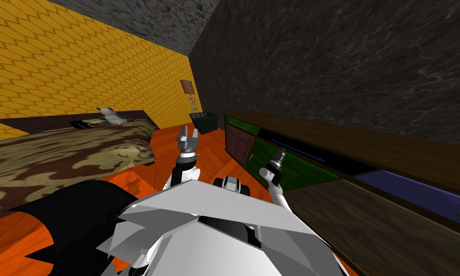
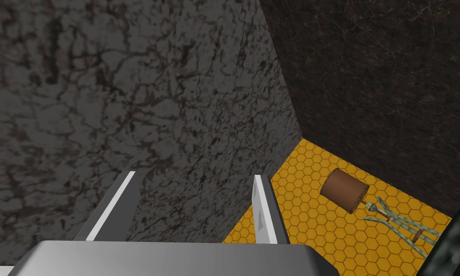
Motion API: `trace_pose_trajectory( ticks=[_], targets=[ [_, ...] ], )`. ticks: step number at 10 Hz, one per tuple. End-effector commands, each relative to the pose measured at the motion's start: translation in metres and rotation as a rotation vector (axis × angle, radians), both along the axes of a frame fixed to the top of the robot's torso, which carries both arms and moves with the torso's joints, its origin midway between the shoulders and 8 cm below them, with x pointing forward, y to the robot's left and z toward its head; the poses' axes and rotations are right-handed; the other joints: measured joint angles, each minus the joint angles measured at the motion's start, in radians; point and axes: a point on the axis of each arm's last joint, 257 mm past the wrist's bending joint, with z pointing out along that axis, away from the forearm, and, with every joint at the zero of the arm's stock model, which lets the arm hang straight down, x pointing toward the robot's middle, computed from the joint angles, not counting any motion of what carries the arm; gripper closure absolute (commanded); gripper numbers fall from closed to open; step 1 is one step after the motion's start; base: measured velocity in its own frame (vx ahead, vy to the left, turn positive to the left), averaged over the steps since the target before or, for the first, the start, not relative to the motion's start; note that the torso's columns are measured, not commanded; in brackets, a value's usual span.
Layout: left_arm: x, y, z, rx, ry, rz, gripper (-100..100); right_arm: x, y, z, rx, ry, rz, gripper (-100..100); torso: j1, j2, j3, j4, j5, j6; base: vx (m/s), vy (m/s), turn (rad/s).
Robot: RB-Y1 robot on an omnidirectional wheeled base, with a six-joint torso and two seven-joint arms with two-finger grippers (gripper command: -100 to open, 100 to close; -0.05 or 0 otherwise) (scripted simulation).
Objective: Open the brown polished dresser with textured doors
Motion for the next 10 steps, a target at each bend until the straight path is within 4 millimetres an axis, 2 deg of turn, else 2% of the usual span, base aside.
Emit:
trace_pose_trajectory(
  ticks=[1,10],
  targets=[
    [0.0,0.0,0.0,0.0,0.0,0.0,0,0.015,0.008,0.0,0.027,0.021,0.042,-100,-0.005,0.001,0.001,0.0,-0.001,0.0,-0.073,-0.114,0.011],
    [0.0,0.0,0.0,0.0,0.0,0.0,0,0.069,0.046,0.002,0.111,0.111,0.216,-100,0.001,0.0,0.0,0.0,0.0,0.0,-0.073,-0.107,0.005]
  ],
)
